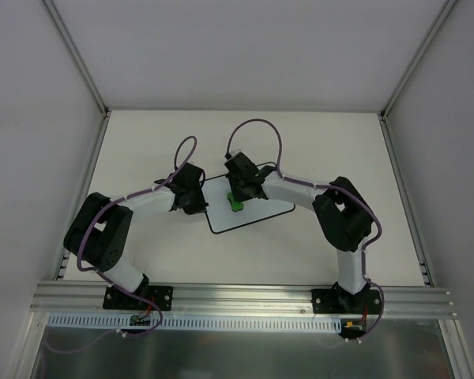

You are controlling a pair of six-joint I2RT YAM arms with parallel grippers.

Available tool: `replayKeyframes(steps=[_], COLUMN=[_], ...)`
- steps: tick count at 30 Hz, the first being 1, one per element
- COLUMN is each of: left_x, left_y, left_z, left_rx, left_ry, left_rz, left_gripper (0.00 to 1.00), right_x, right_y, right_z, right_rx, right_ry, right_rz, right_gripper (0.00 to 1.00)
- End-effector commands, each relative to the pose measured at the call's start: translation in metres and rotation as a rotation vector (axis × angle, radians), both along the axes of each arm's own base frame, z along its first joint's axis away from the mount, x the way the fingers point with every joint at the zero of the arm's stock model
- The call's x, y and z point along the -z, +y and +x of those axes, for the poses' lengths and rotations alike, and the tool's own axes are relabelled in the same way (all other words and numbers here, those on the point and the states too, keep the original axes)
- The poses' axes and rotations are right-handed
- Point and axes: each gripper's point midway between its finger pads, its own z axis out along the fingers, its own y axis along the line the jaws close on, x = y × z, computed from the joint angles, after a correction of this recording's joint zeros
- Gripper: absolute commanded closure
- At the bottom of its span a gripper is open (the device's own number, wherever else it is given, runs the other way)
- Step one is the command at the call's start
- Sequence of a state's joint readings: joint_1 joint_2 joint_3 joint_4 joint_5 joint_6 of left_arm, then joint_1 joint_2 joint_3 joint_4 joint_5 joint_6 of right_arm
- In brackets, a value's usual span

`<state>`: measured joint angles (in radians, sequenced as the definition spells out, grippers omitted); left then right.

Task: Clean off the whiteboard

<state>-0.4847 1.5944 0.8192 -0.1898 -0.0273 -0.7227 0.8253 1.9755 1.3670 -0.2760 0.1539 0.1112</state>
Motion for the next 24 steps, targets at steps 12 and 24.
replayKeyframes(steps=[12, 24], left_x=[0.030, 0.022], left_y=[0.025, 0.020], left_z=[-0.055, -0.048], left_rx=[0.032, 0.040], left_ry=[0.210, 0.188], left_rz=[0.122, 0.105], left_gripper=[1.00, 1.00], right_x=[-0.025, -0.005], right_y=[-0.221, -0.300], right_z=[0.043, 0.053], right_rx=[0.471, 0.735], right_ry=[-0.012, 0.091], right_rz=[-0.164, -0.108], right_gripper=[1.00, 0.96])
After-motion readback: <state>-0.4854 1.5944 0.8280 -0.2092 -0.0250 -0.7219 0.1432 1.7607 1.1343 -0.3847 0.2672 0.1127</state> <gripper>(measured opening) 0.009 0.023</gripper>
